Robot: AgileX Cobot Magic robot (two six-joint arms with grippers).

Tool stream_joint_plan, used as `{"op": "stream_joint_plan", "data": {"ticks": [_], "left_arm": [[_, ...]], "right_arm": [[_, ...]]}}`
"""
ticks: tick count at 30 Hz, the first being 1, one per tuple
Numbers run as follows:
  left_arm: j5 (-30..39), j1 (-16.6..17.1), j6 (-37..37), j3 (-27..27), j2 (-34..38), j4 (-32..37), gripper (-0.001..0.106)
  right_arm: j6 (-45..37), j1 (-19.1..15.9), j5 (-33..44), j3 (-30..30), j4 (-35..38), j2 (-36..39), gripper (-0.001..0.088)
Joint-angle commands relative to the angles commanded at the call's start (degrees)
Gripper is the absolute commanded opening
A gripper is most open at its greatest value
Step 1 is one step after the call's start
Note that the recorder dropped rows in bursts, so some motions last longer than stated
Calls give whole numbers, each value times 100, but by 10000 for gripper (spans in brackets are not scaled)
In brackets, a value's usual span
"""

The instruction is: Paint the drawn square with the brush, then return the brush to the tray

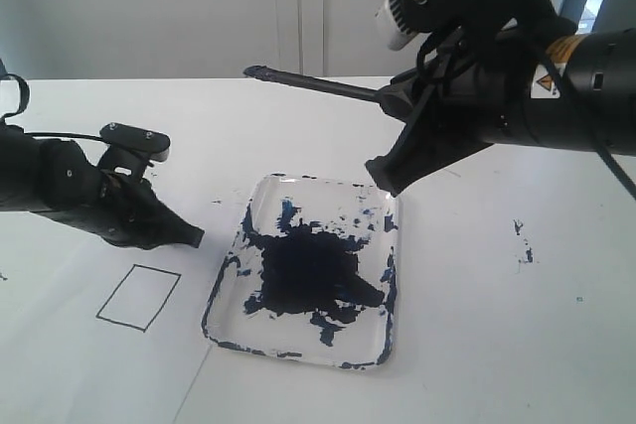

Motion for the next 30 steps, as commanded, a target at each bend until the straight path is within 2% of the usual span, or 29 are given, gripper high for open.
{"op": "stream_joint_plan", "data": {"ticks": [4,8,11,13,17,20,26,30], "left_arm": [[197,10,75,0,-360,14,0],[483,56,371,0,-1056,24,0],[1130,56,732,0,-1504,24,0],[1758,56,752,0,-1700,323,0],[2970,56,315,119,-1818,1195,0],[3581,56,-184,325,-1818,1770,0],[3818,56,-626,885,-1903,1962,0],[3782,56,-955,1222,-2396,1962,0]], "right_arm": [[0,0,0,0,0,0,0],[0,0,45,0,0,0,0],[0,0,123,0,0,11,0],[0,0,175,0,38,11,0],[0,0,241,0,127,11,0],[0,0,269,0,142,11,0],[0,0,279,0,236,11,0],[0,0,279,0,236,11,0]]}}
